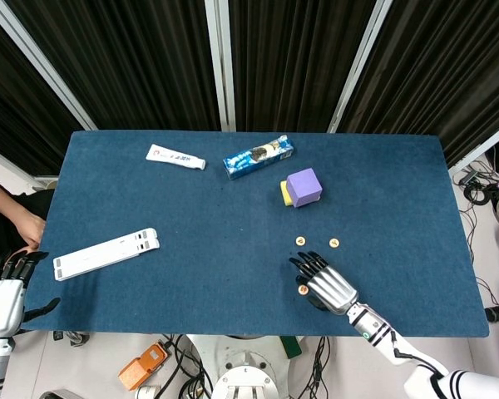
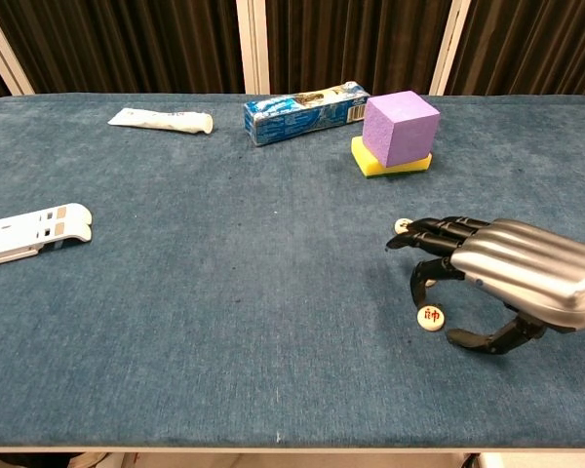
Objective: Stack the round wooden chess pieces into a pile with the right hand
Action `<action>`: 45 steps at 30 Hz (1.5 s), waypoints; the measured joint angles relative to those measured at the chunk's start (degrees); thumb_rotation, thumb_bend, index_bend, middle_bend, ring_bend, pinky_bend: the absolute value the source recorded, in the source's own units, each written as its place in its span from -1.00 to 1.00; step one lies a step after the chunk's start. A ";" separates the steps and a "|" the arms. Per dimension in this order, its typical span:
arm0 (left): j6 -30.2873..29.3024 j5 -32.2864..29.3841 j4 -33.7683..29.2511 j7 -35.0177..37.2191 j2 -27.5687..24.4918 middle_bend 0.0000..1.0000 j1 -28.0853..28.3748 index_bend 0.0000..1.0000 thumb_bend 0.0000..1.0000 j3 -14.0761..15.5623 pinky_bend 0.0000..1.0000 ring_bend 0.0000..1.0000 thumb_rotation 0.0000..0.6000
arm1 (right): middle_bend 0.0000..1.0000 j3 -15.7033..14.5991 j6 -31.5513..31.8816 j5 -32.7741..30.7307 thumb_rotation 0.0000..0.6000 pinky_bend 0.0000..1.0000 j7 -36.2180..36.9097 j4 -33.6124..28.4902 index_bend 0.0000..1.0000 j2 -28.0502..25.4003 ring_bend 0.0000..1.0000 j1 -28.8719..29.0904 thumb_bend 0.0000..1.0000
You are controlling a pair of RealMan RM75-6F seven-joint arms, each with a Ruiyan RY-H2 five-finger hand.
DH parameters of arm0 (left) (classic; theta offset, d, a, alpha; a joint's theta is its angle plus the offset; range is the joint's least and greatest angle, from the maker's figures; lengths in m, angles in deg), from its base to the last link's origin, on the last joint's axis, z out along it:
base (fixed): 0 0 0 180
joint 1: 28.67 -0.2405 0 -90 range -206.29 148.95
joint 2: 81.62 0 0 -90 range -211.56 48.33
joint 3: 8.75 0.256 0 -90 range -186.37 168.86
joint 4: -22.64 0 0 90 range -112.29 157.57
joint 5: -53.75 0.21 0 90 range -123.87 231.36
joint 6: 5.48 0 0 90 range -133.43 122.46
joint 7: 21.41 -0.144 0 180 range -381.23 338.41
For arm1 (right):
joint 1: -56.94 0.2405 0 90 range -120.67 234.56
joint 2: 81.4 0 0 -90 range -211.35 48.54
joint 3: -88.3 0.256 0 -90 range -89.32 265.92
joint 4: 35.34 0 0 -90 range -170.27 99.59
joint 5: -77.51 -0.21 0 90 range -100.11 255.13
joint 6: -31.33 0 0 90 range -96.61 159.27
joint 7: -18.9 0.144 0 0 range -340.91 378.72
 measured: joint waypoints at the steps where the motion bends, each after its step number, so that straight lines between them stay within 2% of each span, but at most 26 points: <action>1: 0.01 -0.04 0.12 0.10 0.04 -0.63 -0.03 -0.61 -0.98 -0.01 -1.00 -0.75 1.00 | -0.74 -0.06 -0.11 -0.08 1.00 -0.72 -0.12 0.13 -0.03 0.16 -0.88 0.09 -0.03; 15: 0.12 -0.29 1.50 1.27 0.53 -0.63 -0.31 -0.61 -0.98 0.01 -1.00 -0.75 1.00 | -0.69 -0.14 1.05 -1.20 1.00 -0.72 -0.23 1.71 0.14 1.41 -0.81 0.70 0.06; 22: 0.18 -0.22 1.56 1.29 0.62 -0.63 -0.31 -0.61 -0.98 0.01 -1.00 -0.75 1.00 | -0.69 2.03 2.21 -3.34 1.00 -0.72 0.41 1.21 0.13 0.48 -0.81 1.04 0.06; 28: 0.39 -0.35 1.56 1.20 0.69 -0.63 -0.37 -0.61 -0.98 0.10 -1.00 -0.75 1.00 | -0.69 4.13 0.36 -6.28 1.00 -0.72 0.36 1.49 0.11 0.49 -0.81 2.48 0.06; 45: 0.90 -0.67 1.66 1.24 0.67 -0.63 -0.47 -0.61 -0.98 0.15 -1.00 -0.75 1.00 | -0.69 3.71 -1.30 -8.19 1.00 -0.72 -0.40 2.29 0.03 1.74 -0.81 4.00 0.06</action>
